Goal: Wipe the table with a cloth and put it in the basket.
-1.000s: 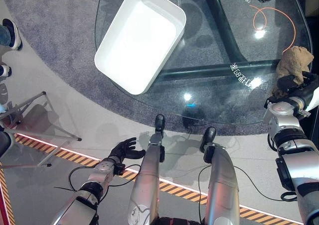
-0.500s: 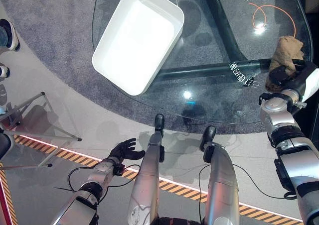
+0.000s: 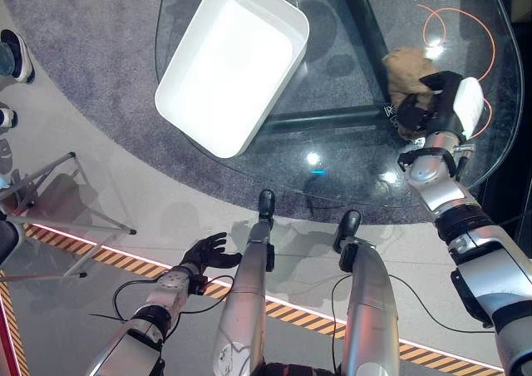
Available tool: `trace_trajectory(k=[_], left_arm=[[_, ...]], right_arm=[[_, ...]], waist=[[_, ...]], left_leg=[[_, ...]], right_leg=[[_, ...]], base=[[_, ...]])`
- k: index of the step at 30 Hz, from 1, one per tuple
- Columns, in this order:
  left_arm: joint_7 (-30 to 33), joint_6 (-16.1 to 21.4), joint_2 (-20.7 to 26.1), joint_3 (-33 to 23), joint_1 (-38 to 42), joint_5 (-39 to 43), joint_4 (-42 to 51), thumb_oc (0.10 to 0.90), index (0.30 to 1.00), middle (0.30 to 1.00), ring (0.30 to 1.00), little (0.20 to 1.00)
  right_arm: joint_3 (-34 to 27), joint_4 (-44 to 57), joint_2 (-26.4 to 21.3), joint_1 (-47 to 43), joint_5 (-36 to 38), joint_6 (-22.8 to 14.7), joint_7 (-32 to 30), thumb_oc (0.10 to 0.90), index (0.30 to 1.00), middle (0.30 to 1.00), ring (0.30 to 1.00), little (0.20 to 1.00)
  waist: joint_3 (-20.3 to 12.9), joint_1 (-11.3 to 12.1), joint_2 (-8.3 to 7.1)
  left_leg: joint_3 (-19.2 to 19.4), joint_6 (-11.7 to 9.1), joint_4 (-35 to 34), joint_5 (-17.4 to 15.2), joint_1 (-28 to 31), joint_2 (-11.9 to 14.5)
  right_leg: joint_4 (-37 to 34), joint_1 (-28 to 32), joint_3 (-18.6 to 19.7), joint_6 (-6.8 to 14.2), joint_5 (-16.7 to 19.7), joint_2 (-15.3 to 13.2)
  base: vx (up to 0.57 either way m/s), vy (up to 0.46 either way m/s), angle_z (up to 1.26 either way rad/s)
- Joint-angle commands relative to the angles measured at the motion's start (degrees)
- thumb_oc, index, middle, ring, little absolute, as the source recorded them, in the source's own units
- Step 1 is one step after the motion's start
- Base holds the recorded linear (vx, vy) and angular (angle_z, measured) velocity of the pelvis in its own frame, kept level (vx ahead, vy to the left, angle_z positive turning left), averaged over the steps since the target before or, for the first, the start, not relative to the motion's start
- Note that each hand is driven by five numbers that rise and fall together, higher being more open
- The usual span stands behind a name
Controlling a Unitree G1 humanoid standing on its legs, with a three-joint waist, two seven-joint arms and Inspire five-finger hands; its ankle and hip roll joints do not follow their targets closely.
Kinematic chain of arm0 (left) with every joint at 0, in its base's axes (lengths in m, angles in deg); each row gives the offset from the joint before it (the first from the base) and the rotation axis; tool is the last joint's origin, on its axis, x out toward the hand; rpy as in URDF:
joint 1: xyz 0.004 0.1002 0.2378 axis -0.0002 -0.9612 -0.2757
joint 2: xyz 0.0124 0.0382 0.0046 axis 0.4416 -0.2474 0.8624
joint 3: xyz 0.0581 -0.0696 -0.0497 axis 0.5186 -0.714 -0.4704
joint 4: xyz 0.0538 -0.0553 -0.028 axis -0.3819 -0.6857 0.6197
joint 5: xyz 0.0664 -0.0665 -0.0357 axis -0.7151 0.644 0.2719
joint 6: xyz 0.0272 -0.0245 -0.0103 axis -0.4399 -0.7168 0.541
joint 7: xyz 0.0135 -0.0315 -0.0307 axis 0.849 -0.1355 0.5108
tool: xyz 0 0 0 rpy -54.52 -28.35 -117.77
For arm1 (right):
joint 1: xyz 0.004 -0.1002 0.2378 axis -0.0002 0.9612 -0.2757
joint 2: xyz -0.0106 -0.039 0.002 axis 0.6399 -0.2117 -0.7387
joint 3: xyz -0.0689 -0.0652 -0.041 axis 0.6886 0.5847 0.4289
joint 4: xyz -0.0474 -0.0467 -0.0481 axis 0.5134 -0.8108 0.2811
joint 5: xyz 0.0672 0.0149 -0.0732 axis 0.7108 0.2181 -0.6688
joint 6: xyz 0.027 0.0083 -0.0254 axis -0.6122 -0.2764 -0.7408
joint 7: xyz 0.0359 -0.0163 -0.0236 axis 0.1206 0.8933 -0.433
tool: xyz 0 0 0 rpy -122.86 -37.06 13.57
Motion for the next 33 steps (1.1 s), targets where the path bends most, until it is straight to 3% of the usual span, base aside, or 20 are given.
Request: trace_trajectory(k=[1,3,7,9,10,16,18,24,33], left_arm=[[0.5,0.9,-0.8,-0.3,-2.7,-0.8,-1.9,0.8,0.9,0.9,0.9,0.9],[0.3,1.1,-0.9,-0.4,-3.5,-1.1,-1.9,0.8,0.9,0.9,0.9,0.9],[-0.1,1.3,-0.8,-1.0,-3.1,-1.5,-1.8,0.8,0.9,0.9,0.9,0.9],[-0.1,1.3,-0.9,-1.1,-3.0,-1.6,-1.9,0.8,0.9,0.9,0.9,0.9],[-0.2,1.4,-1.0,-1.1,-3.5,-1.9,-2.1,0.8,0.9,0.9,0.9,0.9],[-0.5,1.3,-0.9,-1.9,-3.3,-2.6,-2.4,0.8,0.9,0.9,0.9,0.9],[-0.5,1.2,-0.7,-2.4,-2.6,-2.7,-2.3,0.8,0.9,0.9,0.9,0.9],[-0.6,0.4,-0.6,-2.2,-2.3,-2.9,-1.9,0.8,0.9,0.9,0.9,0.9],[1.0,0.5,-0.2,-3.6,-1.4,0.8,-3.0,0.8,0.9,0.9,0.9,0.9]], right_arm=[[2.1,7.2,-3.3,-6.3,-5.3,-3.2,2.4,0.1,0.3,0.3,0.3,0.2],[3.4,8.8,-2.4,-5.3,-6.7,-3.9,5.4,0.1,0.3,0.3,0.3,0.2],[6.2,13.2,-1.3,-5.0,-8.7,-4.5,11.3,0.1,0.3,0.3,0.3,0.2],[6.7,14.0,-1.0,-4.7,-8.8,-4.9,12.6,0.1,0.3,0.3,0.3,0.2],[7.7,15.7,-0.4,-3.3,-9.7,-5.9,15.6,0.1,0.3,0.3,0.3,0.2],[11.5,22.9,1.2,-0.9,-12.4,-7.6,25.2,0.1,0.3,0.3,0.3,0.2],[12.6,25.6,1.5,-0.8,-13.1,-8.3,28.5,0.1,0.3,0.3,0.3,0.2],[14.9,30.5,1.6,-0.2,-12.8,-8.8,33.5,0.1,0.3,0.3,0.3,0.2],[15.6,32.8,1.1,0.9,-12.4,-8.8,32.9,0.1,0.3,0.3,0.3,0.2]], waist=[[-1.3,0.0,0.59],[-1.3,0.0,0.64],[-1.3,0.1,0.61],[-1.3,0.1,0.56],[-1.3,0.0,0.4],[-1.3,-0.3,-0.12],[-1.3,-0.4,-0.25],[-1.3,-0.5,-0.44],[-1.3,-0.8,-0.9]], left_leg=[[3.7,2.4,7.1,-4.4,1.8,-1.2],[3.8,2.1,7.5,-6.0,3.1,-1.3],[4.0,2.3,6.5,-4.0,2.1,-1.3],[4.1,2.3,6.5,-3.9,2.1,-1.3],[4.0,2.0,6.9,-5.6,3.4,-1.3],[4.3,1.9,6.5,-5.1,3.7,-1.1],[4.5,2.2,5.8,-3.3,2.5,-1.1],[4.5,2.1,5.6,-2.9,2.5,-1.2],[4.5,2.0,5.7,-2.7,2.5,-0.9]], right_leg=[[-7.2,2.9,0.1,0.7,7.2,1.5],[-6.2,3.9,0.5,1.1,5.5,1.6],[-7.4,3.1,0.0,0.6,7.3,1.5],[-7.5,3.1,0.0,0.6,7.3,1.5],[-6.7,4.2,0.3,1.0,5.6,1.5],[-7.0,4.3,0.2,1.1,5.8,1.5],[-8.1,3.4,-0.2,0.7,7.5,1.6],[-8.5,3.4,0.0,0.8,7.9,1.7],[-8.4,3.3,0.0,1.1,8.1,1.5]], base=[[0.0,0.0,0.0],[0.07,0.008,0.0],[-0.03,0.011,-0.04],[0.03,-0.006,0.01],[0.06,-0.011,0.02],[0.0,-0.003,0.01],[-0.06,-0.003,0.01],[0.0,0.0,0.0],[0.0,0.0,0.0]])
